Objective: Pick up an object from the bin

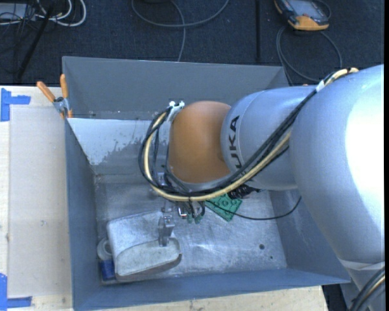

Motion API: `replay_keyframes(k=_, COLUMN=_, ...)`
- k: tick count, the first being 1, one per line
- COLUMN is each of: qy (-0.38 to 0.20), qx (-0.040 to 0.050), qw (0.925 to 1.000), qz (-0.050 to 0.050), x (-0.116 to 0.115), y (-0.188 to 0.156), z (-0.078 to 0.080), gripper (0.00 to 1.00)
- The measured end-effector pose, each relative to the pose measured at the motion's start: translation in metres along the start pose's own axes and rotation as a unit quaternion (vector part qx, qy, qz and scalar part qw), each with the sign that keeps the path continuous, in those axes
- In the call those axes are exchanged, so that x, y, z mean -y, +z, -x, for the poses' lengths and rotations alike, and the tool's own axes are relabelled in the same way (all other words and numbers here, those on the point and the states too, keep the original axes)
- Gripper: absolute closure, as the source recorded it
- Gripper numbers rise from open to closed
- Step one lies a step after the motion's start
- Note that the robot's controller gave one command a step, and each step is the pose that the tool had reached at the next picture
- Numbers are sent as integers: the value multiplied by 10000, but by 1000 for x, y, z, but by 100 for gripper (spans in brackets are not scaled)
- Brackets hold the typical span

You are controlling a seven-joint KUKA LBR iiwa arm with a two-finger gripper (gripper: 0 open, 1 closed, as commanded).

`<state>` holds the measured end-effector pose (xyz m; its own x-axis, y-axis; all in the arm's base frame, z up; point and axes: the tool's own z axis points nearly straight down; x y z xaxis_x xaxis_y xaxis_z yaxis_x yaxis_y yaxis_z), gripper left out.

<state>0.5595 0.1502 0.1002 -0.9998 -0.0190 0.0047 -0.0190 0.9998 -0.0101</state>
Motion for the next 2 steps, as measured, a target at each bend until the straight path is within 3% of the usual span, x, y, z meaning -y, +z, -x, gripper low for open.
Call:
replay_keyframes(k=1, qy=-140, qx=85, qw=9999, qz=49, x=-1, y=-12, z=-19, gripper=0)
replay_keyframes(k=2, qy=24, qx=57, qw=10000, qz=63, x=4, y=0, z=-15, gripper=0)
